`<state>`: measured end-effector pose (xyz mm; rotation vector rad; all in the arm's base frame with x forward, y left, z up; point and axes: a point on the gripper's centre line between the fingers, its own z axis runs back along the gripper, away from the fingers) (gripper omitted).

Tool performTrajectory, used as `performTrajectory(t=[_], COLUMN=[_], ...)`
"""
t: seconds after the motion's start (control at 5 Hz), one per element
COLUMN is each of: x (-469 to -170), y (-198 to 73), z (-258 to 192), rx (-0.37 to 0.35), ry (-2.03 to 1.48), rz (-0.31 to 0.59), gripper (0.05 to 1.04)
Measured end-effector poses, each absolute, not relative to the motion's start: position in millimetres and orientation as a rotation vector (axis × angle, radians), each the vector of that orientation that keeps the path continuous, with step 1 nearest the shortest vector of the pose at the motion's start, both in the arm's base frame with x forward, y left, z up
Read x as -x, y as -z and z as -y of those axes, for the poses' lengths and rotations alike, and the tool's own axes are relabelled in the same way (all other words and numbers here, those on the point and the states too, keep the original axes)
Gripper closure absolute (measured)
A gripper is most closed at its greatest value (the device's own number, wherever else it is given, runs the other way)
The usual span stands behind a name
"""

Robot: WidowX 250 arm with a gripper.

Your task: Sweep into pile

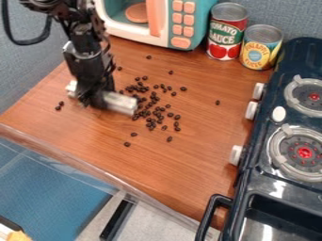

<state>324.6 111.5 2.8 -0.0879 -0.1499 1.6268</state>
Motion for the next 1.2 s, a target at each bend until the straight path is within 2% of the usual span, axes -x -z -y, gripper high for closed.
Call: performTrajectory(t=[0.6, 1.0, 1.2], x=[-361.1, -357.5, -356.5], y=[-4.3, -10.9, -26.4], z=[-114.4, -104.1, -97.6], rx=[0.113, 0.147, 0.206], ry=[-1.705, -1.732, -1.742], rz=[0.155, 0.079, 0.04], gripper=[0.697, 0.697, 0.698])
